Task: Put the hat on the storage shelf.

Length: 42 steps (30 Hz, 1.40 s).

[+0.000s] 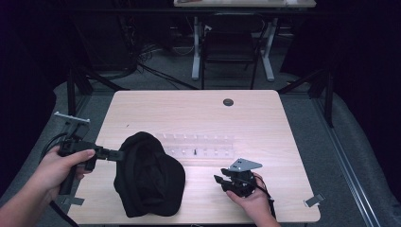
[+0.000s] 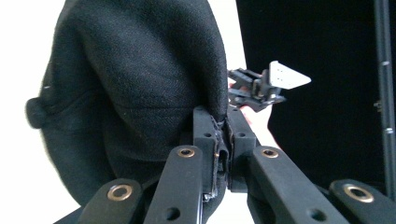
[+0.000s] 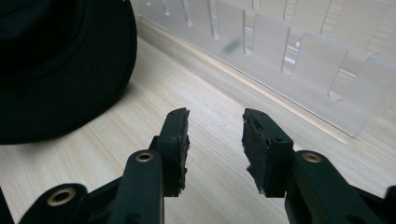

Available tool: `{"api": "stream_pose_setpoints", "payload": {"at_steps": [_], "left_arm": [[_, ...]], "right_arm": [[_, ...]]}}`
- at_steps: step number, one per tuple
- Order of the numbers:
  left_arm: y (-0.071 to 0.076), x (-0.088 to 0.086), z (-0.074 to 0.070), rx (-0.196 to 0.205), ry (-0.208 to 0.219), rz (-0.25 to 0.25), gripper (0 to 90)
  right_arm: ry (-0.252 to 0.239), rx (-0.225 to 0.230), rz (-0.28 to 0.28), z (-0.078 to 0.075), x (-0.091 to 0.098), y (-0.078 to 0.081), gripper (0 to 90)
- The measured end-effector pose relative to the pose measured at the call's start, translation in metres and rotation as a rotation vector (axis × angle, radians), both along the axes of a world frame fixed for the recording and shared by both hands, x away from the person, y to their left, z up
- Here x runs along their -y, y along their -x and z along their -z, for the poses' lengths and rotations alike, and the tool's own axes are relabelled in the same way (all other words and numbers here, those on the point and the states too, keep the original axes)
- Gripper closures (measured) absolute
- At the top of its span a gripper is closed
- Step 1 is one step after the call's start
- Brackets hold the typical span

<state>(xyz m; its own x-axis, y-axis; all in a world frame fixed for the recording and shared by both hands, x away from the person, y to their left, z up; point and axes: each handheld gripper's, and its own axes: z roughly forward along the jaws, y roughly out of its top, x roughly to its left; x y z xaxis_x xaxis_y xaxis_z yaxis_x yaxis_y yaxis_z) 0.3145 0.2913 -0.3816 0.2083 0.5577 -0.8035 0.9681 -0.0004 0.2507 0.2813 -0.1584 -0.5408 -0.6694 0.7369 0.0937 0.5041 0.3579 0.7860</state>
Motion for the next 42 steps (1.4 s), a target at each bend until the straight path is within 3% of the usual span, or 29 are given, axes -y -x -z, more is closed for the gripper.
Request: {"api": "stream_pose_setpoints", "payload": {"at_steps": [11, 25, 33, 42], "left_arm": [[0.001, 0.004, -0.012, 0.029, 0.036, -0.007, 85.8], [-0.005, -0.003, -0.051, 0.112, 0.062, -0.047, 85.7], [-0.013, 0.005, -0.069, 0.142, 0.073, -0.047, 85.7], [-0.028, 0.020, -0.077, 0.155, 0.079, -0.042, 85.7]], "right_arm": [[-0.003, -0.005, 0.008, 0.000, 0.003, 0.000, 60.1], [-0.011, -0.013, 0.021, 0.001, 0.006, -0.001, 59.6], [-0.010, -0.015, 0.022, 0.002, 0.007, -0.001, 59.1], [-0.002, -0.014, 0.025, 0.003, 0.008, -0.001, 58.1]]}}
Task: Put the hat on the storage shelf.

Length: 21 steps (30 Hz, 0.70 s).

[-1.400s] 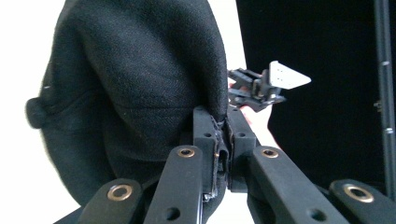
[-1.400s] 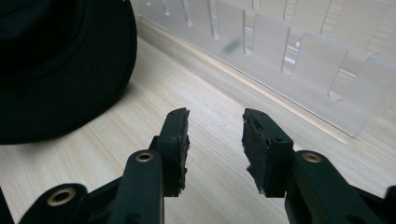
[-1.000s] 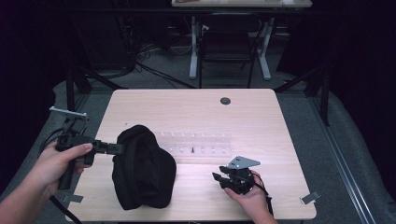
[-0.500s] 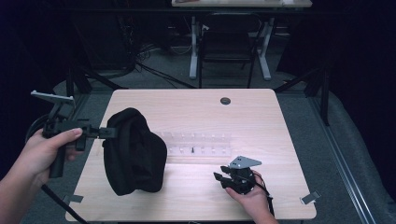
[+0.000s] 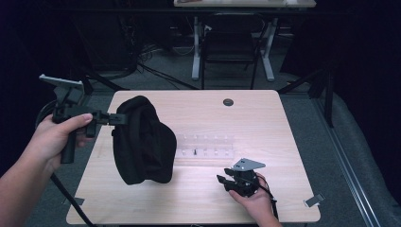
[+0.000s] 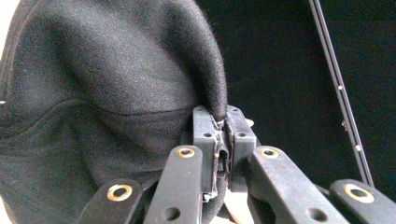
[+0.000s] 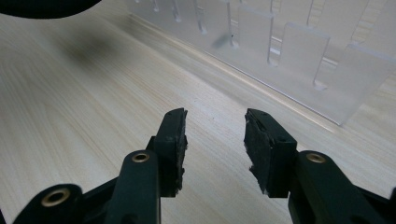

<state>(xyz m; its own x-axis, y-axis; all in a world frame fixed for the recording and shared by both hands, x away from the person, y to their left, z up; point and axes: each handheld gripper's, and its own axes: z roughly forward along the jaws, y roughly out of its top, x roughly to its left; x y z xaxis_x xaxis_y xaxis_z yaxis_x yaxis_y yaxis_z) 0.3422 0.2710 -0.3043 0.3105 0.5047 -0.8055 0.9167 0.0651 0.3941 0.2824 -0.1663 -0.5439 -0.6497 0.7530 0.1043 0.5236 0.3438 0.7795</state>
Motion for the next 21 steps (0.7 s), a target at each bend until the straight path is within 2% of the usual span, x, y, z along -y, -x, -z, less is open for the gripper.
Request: {"api": "stream_pose_setpoints", "payload": {"at_steps": [12, 21], "left_arm": [[-0.022, 0.018, -0.011, 0.022, 0.026, -0.012, 85.7], [-0.040, 0.033, -0.014, 0.029, 0.023, -0.020, 85.7]], "right_arm": [[-0.005, -0.008, -0.003, 0.003, -0.001, -0.001, 58.1], [0.001, -0.013, -0.002, 0.004, 0.000, -0.002, 58.2]]}}
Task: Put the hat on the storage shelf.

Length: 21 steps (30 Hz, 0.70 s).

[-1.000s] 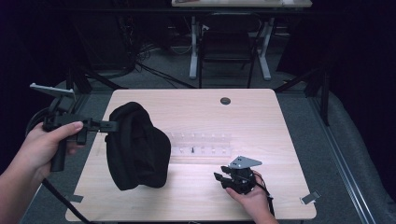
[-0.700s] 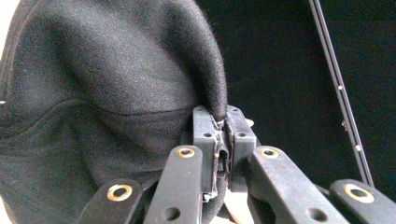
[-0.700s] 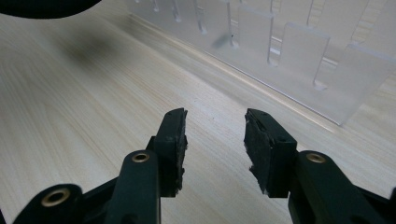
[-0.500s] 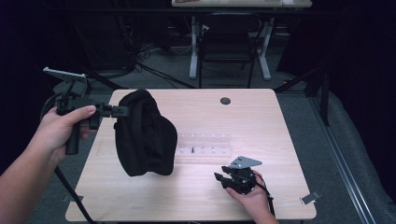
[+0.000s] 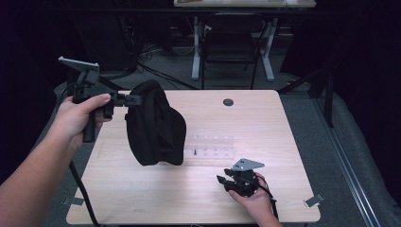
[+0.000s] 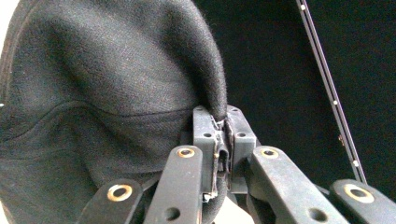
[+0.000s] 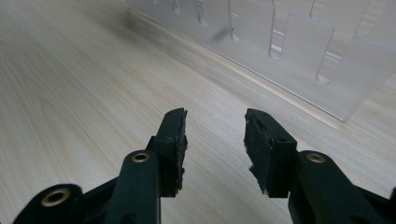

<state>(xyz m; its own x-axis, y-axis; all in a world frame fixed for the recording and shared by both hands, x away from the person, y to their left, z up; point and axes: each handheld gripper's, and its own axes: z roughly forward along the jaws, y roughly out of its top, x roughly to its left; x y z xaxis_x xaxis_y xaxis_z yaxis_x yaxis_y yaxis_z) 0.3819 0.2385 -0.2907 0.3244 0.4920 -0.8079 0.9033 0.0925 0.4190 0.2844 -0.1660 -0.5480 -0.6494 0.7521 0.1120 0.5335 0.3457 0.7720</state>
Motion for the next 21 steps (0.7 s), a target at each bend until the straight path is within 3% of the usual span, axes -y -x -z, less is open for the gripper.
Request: {"api": "stream_pose_setpoints", "payload": {"at_steps": [12, 18, 21], "left_arm": [[-0.023, 0.017, 0.007, -0.009, -0.001, -0.019, 85.8], [-0.031, 0.026, 0.013, -0.015, -0.010, -0.016, 85.8], [-0.035, 0.032, 0.015, -0.017, -0.019, -0.019, 85.7]], "right_arm": [[-0.013, -0.003, 0.000, 0.000, 0.001, -0.001, 58.2], [0.004, -0.003, -0.002, -0.001, 0.003, -0.001, 58.2], [-0.013, -0.006, 0.000, -0.001, 0.004, -0.001, 58.2]]}}
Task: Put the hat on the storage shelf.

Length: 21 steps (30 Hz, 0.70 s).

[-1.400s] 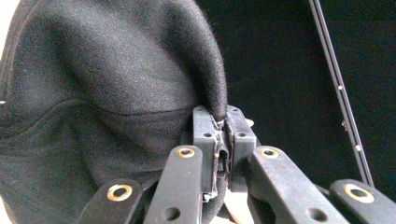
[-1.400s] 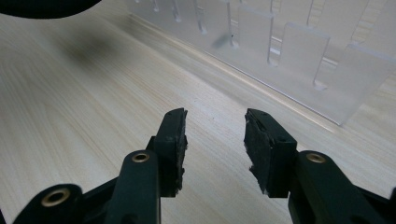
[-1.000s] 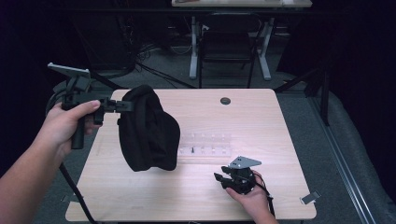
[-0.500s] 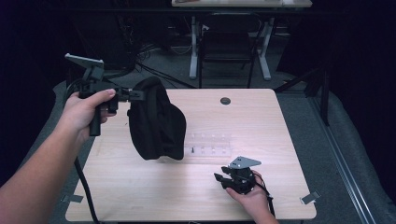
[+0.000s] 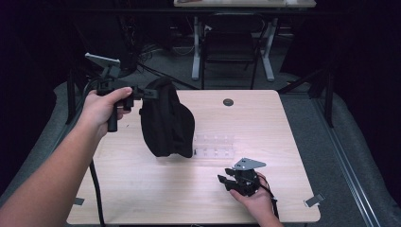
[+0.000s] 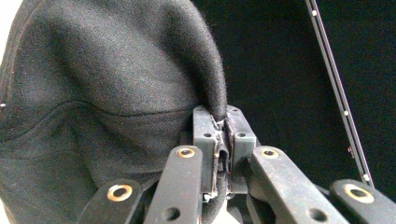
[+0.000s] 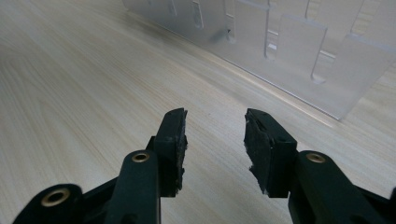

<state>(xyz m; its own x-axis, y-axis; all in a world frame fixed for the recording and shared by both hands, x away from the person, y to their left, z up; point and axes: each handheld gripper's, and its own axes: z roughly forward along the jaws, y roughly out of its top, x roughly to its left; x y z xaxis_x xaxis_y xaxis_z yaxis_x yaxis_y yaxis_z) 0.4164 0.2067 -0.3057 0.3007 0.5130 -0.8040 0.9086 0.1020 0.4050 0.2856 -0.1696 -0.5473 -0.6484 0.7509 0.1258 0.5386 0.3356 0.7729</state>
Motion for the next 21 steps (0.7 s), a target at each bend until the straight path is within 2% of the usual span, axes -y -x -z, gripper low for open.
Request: {"api": "stream_pose_setpoints", "payload": {"at_steps": [9, 12, 18, 21], "left_arm": [[-0.005, 0.011, 0.002, 0.001, -0.019, -0.002, 85.7], [-0.006, 0.015, 0.003, 0.001, -0.038, 0.000, 85.7], [-0.007, 0.019, 0.005, 0.003, -0.039, -0.004, 85.7], [-0.007, 0.023, 0.006, 0.005, -0.024, 0.001, 85.6]], "right_arm": [[0.005, 0.002, 0.001, -0.001, 0.000, 0.000, 58.2], [-0.004, 0.005, 0.003, -0.001, 0.000, 0.000, 58.1], [-0.020, 0.014, 0.001, -0.003, -0.001, 0.000, 58.1], [-0.021, 0.020, -0.005, -0.006, -0.001, 0.000, 58.1]]}}
